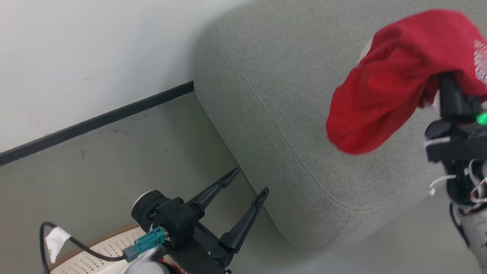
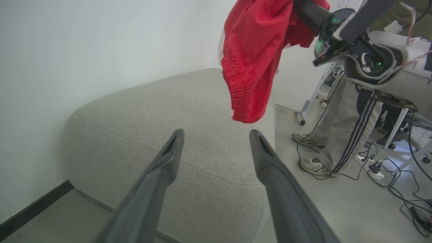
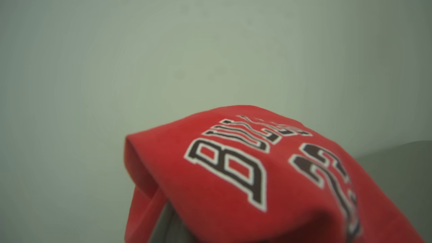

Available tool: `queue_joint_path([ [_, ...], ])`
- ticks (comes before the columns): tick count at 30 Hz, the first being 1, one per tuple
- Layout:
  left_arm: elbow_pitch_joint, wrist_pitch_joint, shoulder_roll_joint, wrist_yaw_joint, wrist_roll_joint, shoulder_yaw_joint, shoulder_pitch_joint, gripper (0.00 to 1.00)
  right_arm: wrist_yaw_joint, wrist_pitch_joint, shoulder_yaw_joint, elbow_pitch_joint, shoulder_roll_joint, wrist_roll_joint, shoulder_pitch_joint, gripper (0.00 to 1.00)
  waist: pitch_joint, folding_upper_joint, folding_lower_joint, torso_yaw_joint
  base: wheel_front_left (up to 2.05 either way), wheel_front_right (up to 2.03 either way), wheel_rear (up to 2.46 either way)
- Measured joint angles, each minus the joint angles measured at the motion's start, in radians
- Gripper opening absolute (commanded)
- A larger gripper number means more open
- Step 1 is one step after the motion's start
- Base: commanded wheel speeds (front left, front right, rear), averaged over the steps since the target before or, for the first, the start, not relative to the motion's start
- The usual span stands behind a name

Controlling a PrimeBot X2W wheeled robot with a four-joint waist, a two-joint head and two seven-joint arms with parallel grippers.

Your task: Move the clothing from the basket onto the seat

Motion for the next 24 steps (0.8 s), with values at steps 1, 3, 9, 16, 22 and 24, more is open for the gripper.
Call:
queue_joint_path([
  [1, -0.002, 0.006, 0.001, 0.000, 0.000, -0.001, -0.002, 1.00, 0.001, 0.000, -0.002, 0.018, -0.008, 0.001, -0.027, 0.00, 0.006, 0.0000, 0.0000, 0.002, 0.00, 0.00, 0.00],
  [3, -0.002, 0.013, 0.003, -0.001, 0.001, -0.003, -0.013, 1.00, 0.002, 0.000, -0.007, 0.050, -0.024, 0.000, -0.081, 0.00, 0.020, 0.0000, 0.0000, 0.006, 0.00, 0.00, 0.00],
  [9, -0.011, 0.025, 0.004, -0.008, 0.002, -0.005, -0.041, 1.00, 0.009, 0.000, -0.038, 0.171, -0.073, 0.002, -0.207, 0.00, 0.058, 0.0001, 0.0000, 0.022, 0.00, 0.00, 0.00],
  [16, -0.032, 0.046, 0.003, -0.009, 0.025, -0.008, -0.074, 1.00, 0.009, 0.000, -0.079, 0.310, -0.126, 0.013, -0.286, 0.00, 0.107, 0.0001, 0.0000, 0.050, 0.00, 0.00, 0.00],
  [22, -0.056, 0.066, 0.003, -0.010, 0.031, -0.011, -0.106, 1.00, 0.009, 0.000, -0.097, 0.383, -0.182, 0.017, -0.335, 0.00, 0.157, 0.0001, 0.0000, 0.080, 0.00, 0.00, 0.00],
  [24, -0.058, 0.068, 0.002, -0.010, 0.032, -0.012, -0.112, 1.00, 0.009, 0.000, -0.103, 0.394, -0.188, 0.019, -0.342, 0.00, 0.166, 0.0000, -0.0001, 0.085, 0.00, 0.00, 0.00],
])
